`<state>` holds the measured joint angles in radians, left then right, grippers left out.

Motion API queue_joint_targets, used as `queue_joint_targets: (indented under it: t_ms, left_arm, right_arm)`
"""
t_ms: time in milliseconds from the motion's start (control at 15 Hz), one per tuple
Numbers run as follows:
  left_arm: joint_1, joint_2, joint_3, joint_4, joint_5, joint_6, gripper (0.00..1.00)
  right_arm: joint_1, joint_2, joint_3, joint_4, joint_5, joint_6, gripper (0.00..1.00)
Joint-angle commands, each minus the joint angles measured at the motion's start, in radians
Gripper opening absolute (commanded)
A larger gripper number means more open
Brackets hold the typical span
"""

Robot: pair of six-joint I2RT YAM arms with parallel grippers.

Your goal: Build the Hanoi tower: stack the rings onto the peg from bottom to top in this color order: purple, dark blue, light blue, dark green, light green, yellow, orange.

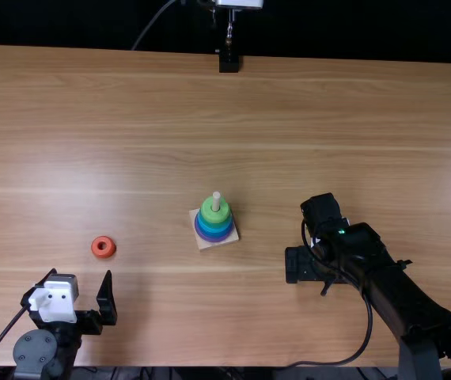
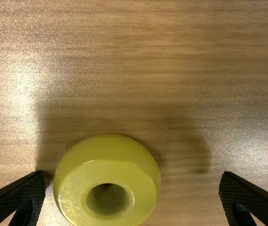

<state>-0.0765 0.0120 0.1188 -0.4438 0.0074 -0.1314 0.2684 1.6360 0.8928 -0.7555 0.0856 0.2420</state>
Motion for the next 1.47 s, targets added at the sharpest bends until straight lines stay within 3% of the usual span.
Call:
queue_joint_targets:
  t_ms: [0,67,200,333,600,733,800,1000,1400]
  left_arm:
    - [0.014,-0.012,-0.119,-0.077,0.007,0.008,1.00]
    - [0.014,-0.012,-0.119,-0.077,0.007,0.008,1.00]
    - [0.014,-0.012,-0.119,-0.077,0.007,0.008,1.00]
    - [0.014,-0.012,-0.119,-0.077,0.007,0.008,1.00]
    - [0.014,-0.012,-0.119,-0.077,0.007,0.008,1.00]
    - [0.012,-0.012,-0.119,-0.077,0.007,0.008,1.00]
    - [0.014,-0.012,-0.119,-0.077,0.007,0.008,1.00]
    - [0.014,-0.012,-0.119,-0.077,0.007,0.008,1.00]
    - [0.012,-0.012,-0.119,-0.077,0.007,0.008,1.00]
  right_arm:
    - [0.003,0.019,-0.005,-0.002,0.027,0.019,0.67]
    - [0.003,0.019,-0.005,0.000,0.027,0.018,0.48]
    - [0.006,0.019,-0.005,0.000,0.027,0.019,0.21]
    - [0.009,0.018,-0.005,0.000,0.027,0.019,0.00]
    - [0.052,0.005,0.034,-0.004,0.025,0.023,0.00]
    - [0.075,-0.028,0.089,-0.033,0.028,0.110,0.00]
    - [0.086,-0.084,0.124,-0.059,0.027,0.128,0.00]
    - [0.199,-0.157,0.252,-0.206,0.027,0.130,0.00]
    - [0.333,-0.142,0.560,-0.449,0.019,0.111,0.00]
